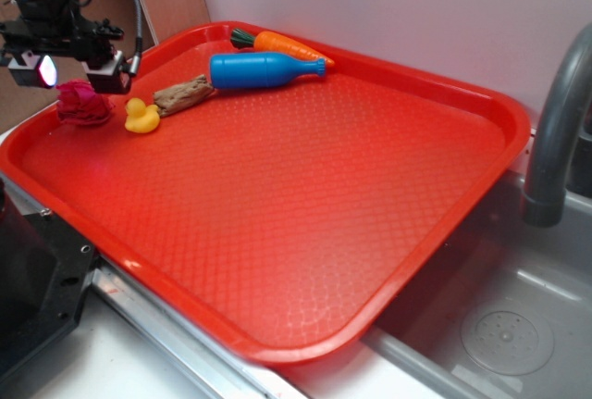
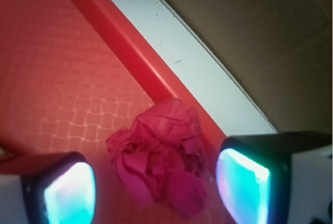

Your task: Grab the red paper.

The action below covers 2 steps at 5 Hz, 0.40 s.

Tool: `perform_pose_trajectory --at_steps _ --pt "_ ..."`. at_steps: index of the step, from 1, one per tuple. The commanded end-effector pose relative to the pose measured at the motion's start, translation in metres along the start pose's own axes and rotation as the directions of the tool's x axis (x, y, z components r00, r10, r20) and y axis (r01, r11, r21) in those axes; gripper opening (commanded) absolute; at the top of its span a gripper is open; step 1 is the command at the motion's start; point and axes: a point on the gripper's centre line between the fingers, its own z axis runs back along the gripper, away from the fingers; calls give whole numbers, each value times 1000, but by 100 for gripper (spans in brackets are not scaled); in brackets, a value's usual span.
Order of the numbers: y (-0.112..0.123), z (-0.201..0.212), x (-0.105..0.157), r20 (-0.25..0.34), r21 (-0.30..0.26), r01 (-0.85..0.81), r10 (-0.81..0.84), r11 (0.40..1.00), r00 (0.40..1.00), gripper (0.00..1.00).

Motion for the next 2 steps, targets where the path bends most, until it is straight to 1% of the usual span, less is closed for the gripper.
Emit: perform_pose_trajectory --at_steps 1,2 --pt "21 -5 -7 10 38 41 -42 998 999 100" --pt "12 -8 -12 2 63 54 -54 997 999 61"
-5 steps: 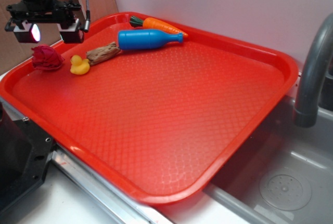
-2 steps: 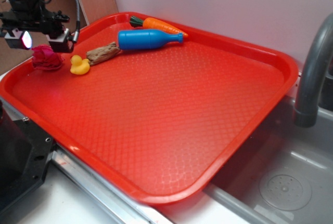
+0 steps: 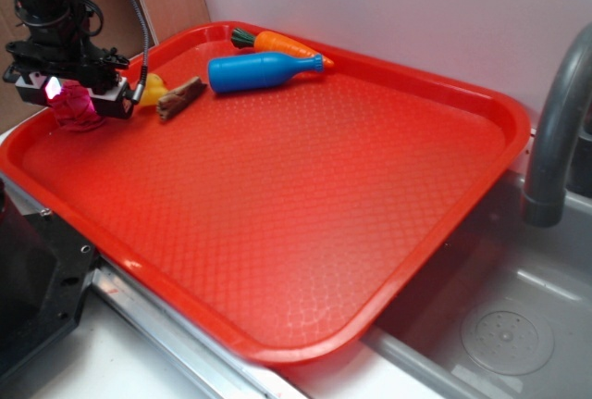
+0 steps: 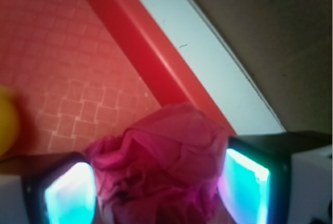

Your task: Grab the red paper.

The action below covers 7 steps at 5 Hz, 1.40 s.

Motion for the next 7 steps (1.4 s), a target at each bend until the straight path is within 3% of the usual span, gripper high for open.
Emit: perform_pose_trajectory --at_steps 1,4,6,7 --pt "-2 8 -9 12 39 15 -16 999 1000 0" --pt "-7 22 -8 5 44 40 -40 998 999 0" --pt "-39 136 -18 30 -87 139 -137 986 990 0" --pt "-62 193 -14 24 -78 208 -206 975 978 0"
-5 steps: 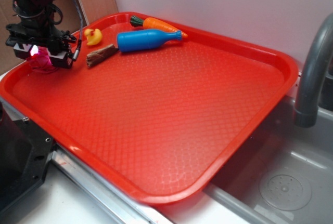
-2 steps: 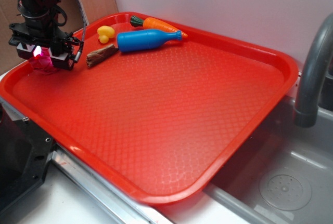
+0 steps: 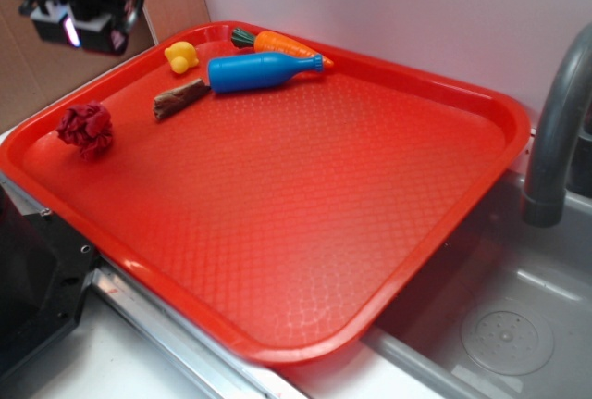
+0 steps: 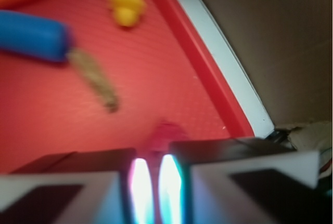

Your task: Grab the red paper.

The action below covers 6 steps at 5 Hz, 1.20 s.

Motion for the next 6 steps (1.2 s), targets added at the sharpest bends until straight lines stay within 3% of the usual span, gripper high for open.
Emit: perform_pose_trajectory --at_steps 1,2,3,4,5,6 --pt "-27 110 11 4 9 113 -113 994 994 0" --pt "-25 101 3 -11 9 125 -125 992 992 0" --pt "13 66 -7 -40 14 46 -45 999 998 100" --pt "61 14 -31 -164 81 -95 107 992 981 100" --pt "100 -31 -20 -153 100 -120 134 988 979 100" --pt "99 -55 -26 -156 162 -85 110 983 982 100"
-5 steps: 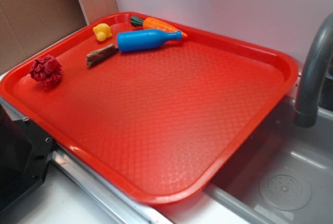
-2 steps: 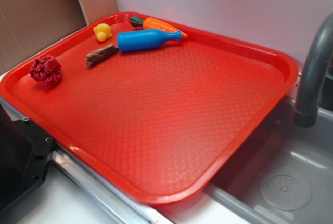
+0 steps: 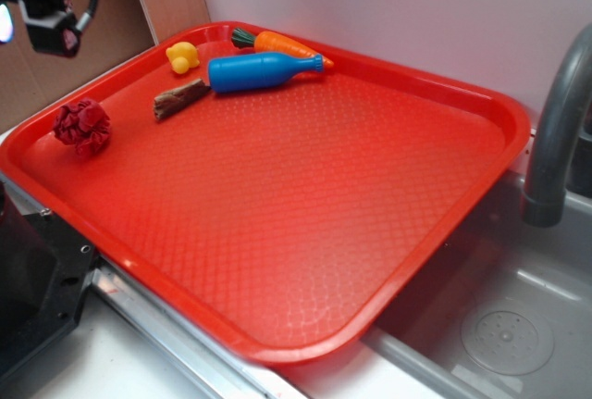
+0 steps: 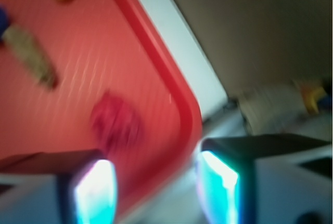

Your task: Grab the red paper.

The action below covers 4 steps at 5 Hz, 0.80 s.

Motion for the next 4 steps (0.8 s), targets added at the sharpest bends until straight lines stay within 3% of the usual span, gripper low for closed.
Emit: perform_pose_trajectory --at_steps 1,2,4 --pt "14 -20 -12 113 18 30 -31 999 993 100" --pt "-4 -19 -11 128 -31 77 -73 997 989 100" --pt "-34 -20 -9 144 -79 116 -104 990 984 100"
